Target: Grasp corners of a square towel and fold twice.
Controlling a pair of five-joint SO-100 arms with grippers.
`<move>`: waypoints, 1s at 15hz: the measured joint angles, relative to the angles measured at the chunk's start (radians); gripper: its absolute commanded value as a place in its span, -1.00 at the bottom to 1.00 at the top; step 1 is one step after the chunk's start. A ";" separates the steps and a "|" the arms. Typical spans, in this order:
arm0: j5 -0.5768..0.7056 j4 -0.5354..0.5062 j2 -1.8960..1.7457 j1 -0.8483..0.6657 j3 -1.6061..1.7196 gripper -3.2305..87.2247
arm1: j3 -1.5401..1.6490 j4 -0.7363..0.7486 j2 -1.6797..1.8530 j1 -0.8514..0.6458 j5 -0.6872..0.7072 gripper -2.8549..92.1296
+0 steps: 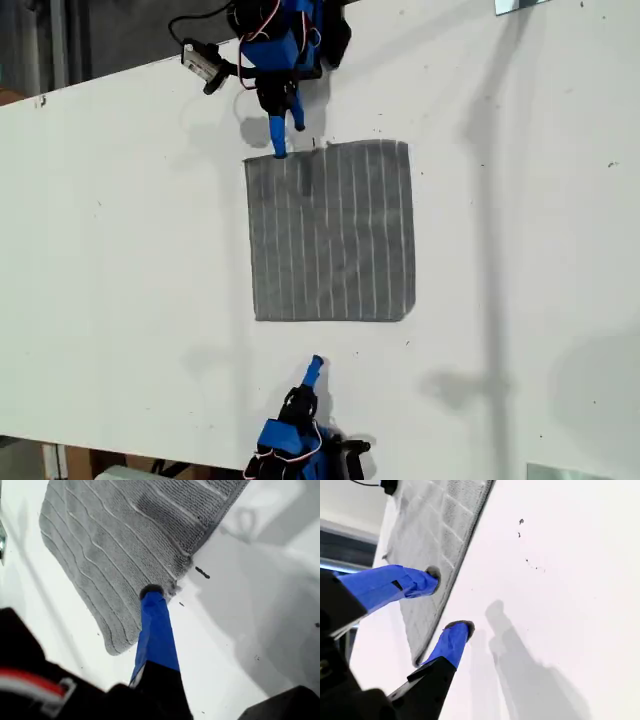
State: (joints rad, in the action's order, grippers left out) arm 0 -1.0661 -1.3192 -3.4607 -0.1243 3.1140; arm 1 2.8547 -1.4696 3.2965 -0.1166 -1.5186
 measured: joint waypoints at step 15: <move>-0.287 0.054 0.000 -0.347 0.008 -0.55 | -0.607 0.282 -1.206 0.264 0.110 0.22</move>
State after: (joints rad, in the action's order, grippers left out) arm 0 -1.3530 -1.2655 -3.4607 -0.4709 3.1217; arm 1 2.2473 -1.1873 2.0908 0.1473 -1.4082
